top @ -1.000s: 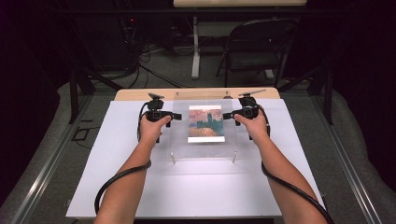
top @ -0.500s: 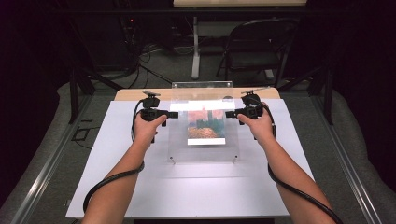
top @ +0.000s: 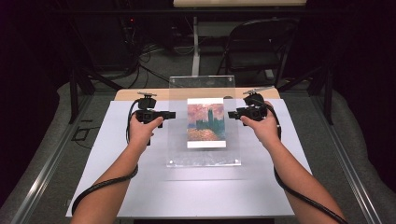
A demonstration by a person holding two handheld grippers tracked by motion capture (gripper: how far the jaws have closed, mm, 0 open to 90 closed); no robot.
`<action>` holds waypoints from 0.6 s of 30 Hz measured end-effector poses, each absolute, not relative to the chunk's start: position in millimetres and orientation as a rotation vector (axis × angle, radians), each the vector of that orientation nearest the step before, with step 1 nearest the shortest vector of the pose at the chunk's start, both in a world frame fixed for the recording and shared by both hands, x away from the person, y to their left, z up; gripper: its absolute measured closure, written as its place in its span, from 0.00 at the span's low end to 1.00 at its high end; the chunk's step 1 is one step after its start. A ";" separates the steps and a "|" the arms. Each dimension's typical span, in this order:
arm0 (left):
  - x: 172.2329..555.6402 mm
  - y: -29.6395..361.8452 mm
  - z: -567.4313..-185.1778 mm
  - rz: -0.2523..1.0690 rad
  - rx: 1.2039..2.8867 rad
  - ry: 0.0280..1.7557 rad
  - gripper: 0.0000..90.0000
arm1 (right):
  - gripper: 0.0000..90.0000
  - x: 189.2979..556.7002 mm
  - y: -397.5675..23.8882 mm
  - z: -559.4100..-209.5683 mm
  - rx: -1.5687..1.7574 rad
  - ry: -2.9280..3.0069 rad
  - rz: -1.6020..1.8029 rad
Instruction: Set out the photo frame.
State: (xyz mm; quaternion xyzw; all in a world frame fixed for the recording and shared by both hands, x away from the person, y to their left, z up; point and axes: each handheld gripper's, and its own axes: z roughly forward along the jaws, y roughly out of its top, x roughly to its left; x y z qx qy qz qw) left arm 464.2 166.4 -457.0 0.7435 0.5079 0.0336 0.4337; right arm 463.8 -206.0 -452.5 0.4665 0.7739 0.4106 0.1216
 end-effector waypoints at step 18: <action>437.7 172.7 -444.4 0.119 1.830 1.197 0.75 | 0.64 433.6 -208.7 -438.7 1.267 2.229 1.212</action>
